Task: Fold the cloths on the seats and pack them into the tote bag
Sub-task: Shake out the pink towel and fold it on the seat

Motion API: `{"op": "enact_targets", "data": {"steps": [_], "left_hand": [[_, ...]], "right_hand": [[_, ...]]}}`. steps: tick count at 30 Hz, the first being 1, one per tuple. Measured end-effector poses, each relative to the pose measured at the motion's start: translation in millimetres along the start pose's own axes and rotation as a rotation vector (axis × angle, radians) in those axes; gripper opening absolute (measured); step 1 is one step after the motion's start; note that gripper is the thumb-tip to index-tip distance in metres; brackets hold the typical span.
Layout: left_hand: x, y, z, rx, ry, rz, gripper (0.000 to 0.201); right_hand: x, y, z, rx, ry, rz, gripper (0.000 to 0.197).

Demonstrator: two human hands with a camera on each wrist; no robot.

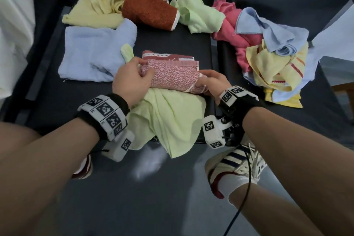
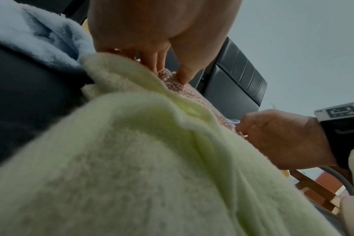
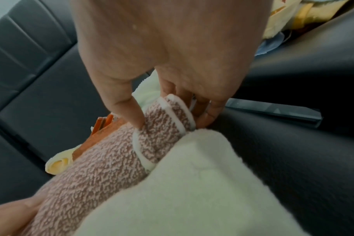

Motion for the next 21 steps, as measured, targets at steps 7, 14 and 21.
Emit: {"op": "enact_targets", "data": {"steps": [7, 14, 21], "left_hand": [[9, 3, 0, -0.034, -0.018, 0.099, 0.032], [6, -1, 3, 0.051, -0.029, 0.033, 0.045], [1, -14, 18, 0.397, 0.172, 0.103, 0.017]], "right_hand": [[1, -2, -6, 0.021, 0.028, 0.057, 0.027], [12, 1, -16, -0.059, -0.024, 0.212, 0.044], [10, -2, -26, -0.032, 0.098, 0.243, 0.038]]}}
Point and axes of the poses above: each hand's wrist, its own y-axis towards the middle knuckle, its own x-axis out of the palm, z = x × y, the point moved 2 cm from there along y, towards the middle knuckle, and after that the axes turned 11 degrees about x, right-handed, at the moved point
